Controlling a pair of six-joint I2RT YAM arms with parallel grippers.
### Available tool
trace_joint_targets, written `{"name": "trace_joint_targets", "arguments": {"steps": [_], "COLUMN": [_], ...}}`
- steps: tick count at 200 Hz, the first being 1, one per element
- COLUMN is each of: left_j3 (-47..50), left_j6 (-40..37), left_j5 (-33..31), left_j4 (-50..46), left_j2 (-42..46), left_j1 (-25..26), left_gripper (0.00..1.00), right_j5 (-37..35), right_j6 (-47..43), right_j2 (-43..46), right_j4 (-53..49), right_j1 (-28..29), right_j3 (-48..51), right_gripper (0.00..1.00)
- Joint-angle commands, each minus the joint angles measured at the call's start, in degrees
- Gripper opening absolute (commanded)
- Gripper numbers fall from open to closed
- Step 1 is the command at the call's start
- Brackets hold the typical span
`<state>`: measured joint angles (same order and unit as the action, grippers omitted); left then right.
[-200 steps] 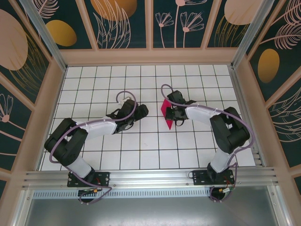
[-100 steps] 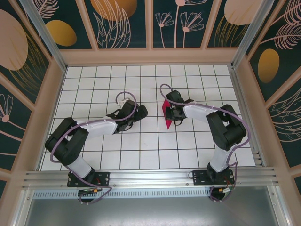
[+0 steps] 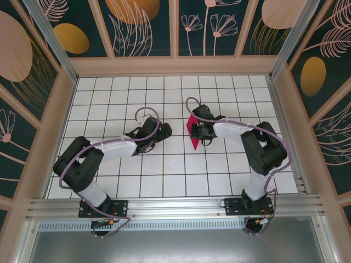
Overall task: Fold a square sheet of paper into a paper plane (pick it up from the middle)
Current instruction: Move the paper plane to the top-center of the table.
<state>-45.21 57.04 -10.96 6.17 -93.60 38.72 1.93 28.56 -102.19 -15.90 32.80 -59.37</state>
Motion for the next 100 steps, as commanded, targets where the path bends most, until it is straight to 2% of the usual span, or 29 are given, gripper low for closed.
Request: {"name": "trace_joint_targets", "arguments": {"steps": [1,64,100], "left_j3": [-1.16,-1.44,-1.63], "left_j6": [-1.38,-1.31,-1.3], "left_j5": [0.12,0.06,0.04], "left_j4": [-0.91,-1.31,-1.48], "left_j2": [-1.14,-1.58,-1.85], "left_j1": [-0.15,-0.14,-0.14], "left_gripper": [0.98,0.99,0.99], "right_j5": [-2.54,-11.68,-11.15], "right_j6": [-0.47,-1.75,-2.19], "right_j2": [-1.3,-4.08,-5.72], "right_j4": [-1.78,-6.75,-7.28], "right_j1": [1.29,3.87,4.18], "right_j3": [-2.7,-6.55,-7.5], "right_gripper": [0.08,0.05,0.09]}}
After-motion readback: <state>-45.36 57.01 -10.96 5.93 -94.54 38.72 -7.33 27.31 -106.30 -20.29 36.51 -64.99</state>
